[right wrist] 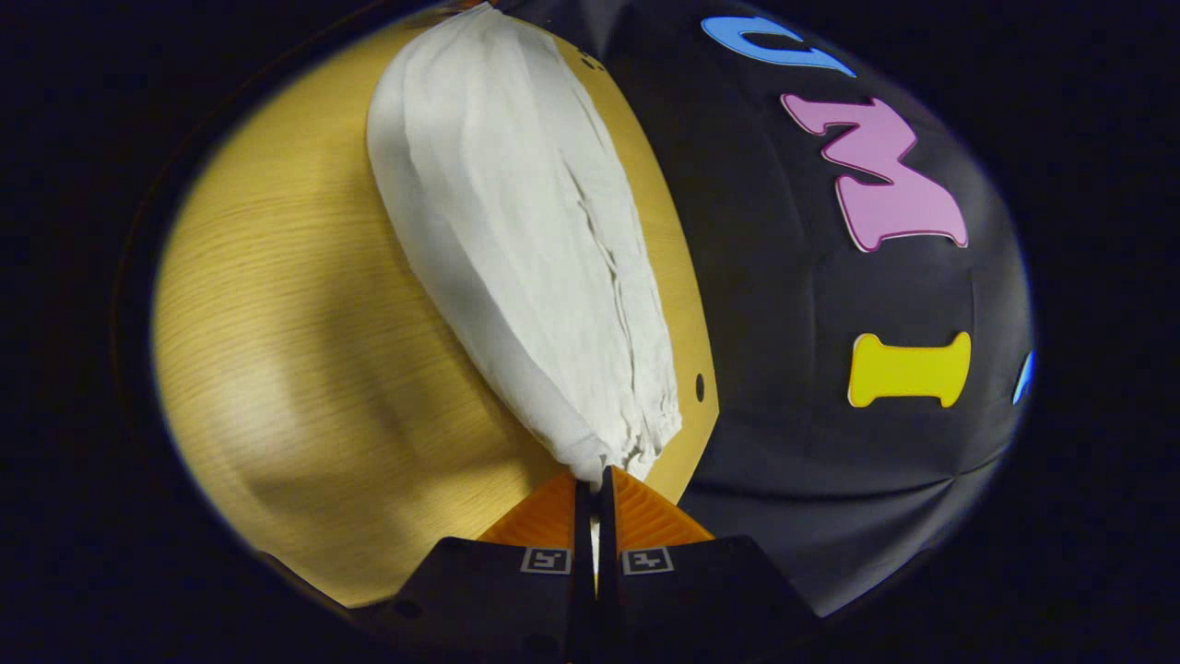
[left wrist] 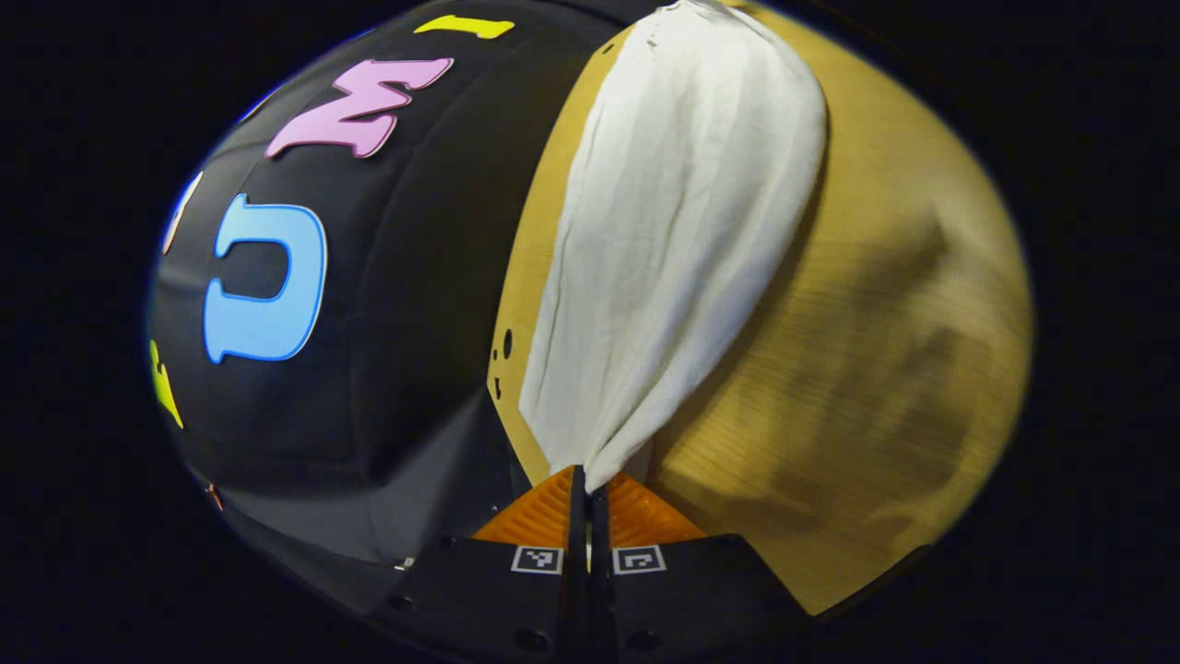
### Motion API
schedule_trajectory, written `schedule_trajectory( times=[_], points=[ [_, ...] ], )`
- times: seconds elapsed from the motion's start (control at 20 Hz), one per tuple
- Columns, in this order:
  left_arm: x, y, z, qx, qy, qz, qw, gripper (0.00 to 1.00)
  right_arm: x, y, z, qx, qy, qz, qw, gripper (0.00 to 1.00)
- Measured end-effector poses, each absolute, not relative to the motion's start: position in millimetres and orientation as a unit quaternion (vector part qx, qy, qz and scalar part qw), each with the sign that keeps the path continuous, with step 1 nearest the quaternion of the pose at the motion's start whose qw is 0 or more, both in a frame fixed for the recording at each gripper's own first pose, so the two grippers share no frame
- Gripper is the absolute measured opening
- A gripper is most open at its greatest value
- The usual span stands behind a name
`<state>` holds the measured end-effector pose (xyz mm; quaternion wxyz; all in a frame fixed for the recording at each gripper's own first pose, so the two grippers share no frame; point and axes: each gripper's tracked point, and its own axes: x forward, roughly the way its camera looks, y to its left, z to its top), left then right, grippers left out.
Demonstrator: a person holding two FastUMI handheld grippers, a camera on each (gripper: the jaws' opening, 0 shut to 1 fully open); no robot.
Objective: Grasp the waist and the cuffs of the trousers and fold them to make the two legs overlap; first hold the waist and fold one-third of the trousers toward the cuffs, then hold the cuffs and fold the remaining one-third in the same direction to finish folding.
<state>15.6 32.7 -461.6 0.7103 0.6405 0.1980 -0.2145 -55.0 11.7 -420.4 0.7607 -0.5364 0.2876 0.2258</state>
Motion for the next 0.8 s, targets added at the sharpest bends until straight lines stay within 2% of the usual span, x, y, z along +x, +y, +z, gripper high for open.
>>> schedule_trajectory(
  times=[0.25, 0.3, 0.35, 0.8],
  points=[
    [40, 23, -436, 0.597, 0.200, -0.184, 0.755, 0.05, -6, 11, -389, -0.504, 0.268, 0.168, 0.804, 0.05],
    [46, 17, -429, 0.595, 0.193, -0.181, 0.759, 0.05, 5, 10, -384, -0.494, 0.268, 0.155, 0.812, 0.00],
    [51, 13, -427, 0.594, 0.190, -0.182, 0.761, 0.05, 13, 9, -383, -0.489, 0.268, 0.149, 0.817, 0.05],
    [103, 0, -420, 0.552, 0.201, -0.173, 0.790, 0.05, 78, 13, -381, -0.450, 0.275, 0.110, 0.843, 0.05]
  ],
)
